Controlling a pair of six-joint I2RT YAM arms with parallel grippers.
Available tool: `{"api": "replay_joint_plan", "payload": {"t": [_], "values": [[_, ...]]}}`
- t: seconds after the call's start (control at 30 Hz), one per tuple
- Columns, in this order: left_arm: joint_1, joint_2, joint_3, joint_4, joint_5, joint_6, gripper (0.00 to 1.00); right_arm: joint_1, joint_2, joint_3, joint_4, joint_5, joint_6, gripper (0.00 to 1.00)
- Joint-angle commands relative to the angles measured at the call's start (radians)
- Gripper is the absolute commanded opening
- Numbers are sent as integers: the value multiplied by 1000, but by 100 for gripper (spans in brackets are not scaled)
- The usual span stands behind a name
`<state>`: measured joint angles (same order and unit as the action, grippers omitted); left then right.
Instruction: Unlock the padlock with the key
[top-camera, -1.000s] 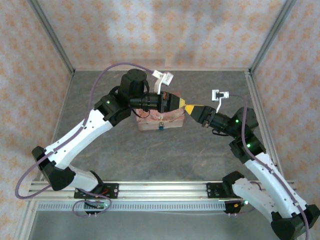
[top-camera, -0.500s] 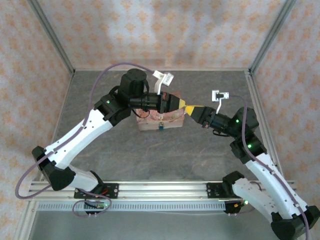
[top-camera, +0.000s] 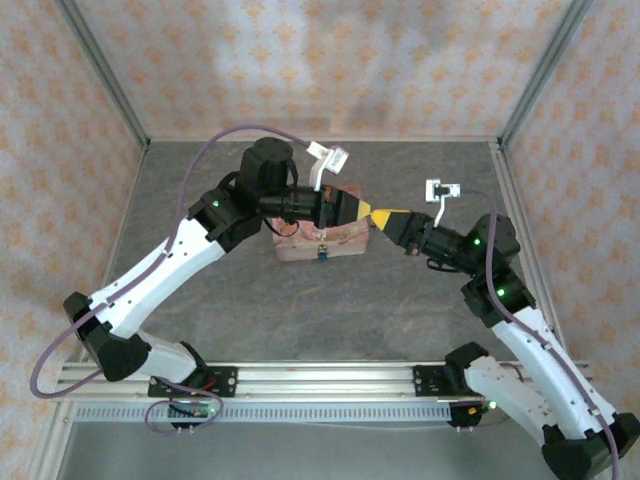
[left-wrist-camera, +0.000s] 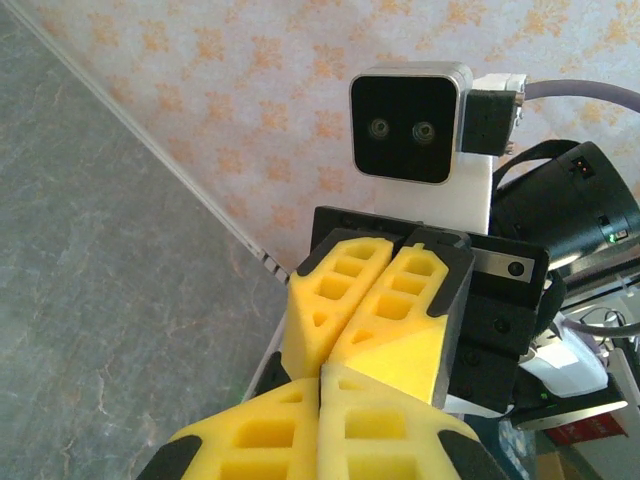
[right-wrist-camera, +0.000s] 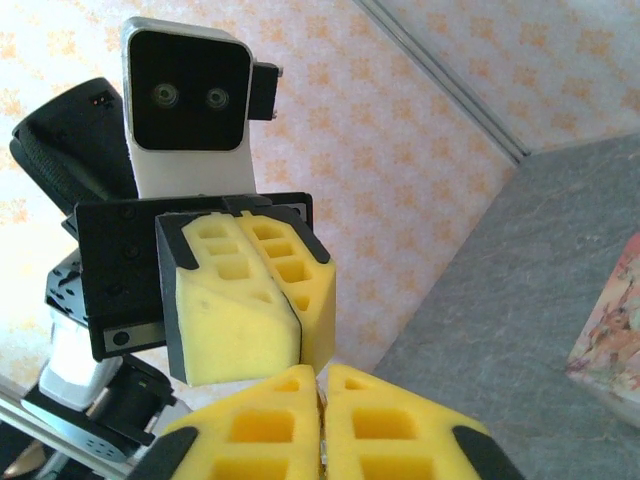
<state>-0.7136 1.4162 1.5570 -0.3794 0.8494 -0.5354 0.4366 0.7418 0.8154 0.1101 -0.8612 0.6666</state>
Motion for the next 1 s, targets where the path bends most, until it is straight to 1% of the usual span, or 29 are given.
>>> {"api": "replay_joint_plan", "payload": {"t": [0.0,0.2,0.33,0.37,0.47,0.5,0.6,0.67,0.8,0.83,0.93,0.97], "values": [[-9,-14,31,-13,22,39,0,-1,-13,29,18,-8,-16,0],[7,-16,24,-9,10,27,0,-1,-16,22,23,-34,-20,0],[31,-26,-1,32,6,7,0,-1,-28,18,3,-36,-38,0],[36,-26,-5,36,2,-20,0,-1,-31,16,5,-38,-36,0],[50,-26,-13,36,-15,-36,1,-1,-39,10,2,-29,-37,0],[55,-29,-17,36,-21,-38,4,-1,-42,10,-4,-21,-43,0],[81,-50,-49,56,-47,-64,29,-1,-45,8,-23,-7,-57,0],[102,-76,-83,72,-75,-79,48,-1,-45,10,-40,3,-69,0],[126,-118,-131,62,-130,-80,51,-1,-45,13,-71,23,-94,0],[126,-128,-140,42,-157,-68,54,-1,-45,12,-75,29,-100,0],[125,-170,-194,13,-232,-52,57,-1,-42,13,-103,75,-125,0],[122,-186,-220,-2,-271,-44,62,-1,-37,17,-122,107,-141,0]]}}
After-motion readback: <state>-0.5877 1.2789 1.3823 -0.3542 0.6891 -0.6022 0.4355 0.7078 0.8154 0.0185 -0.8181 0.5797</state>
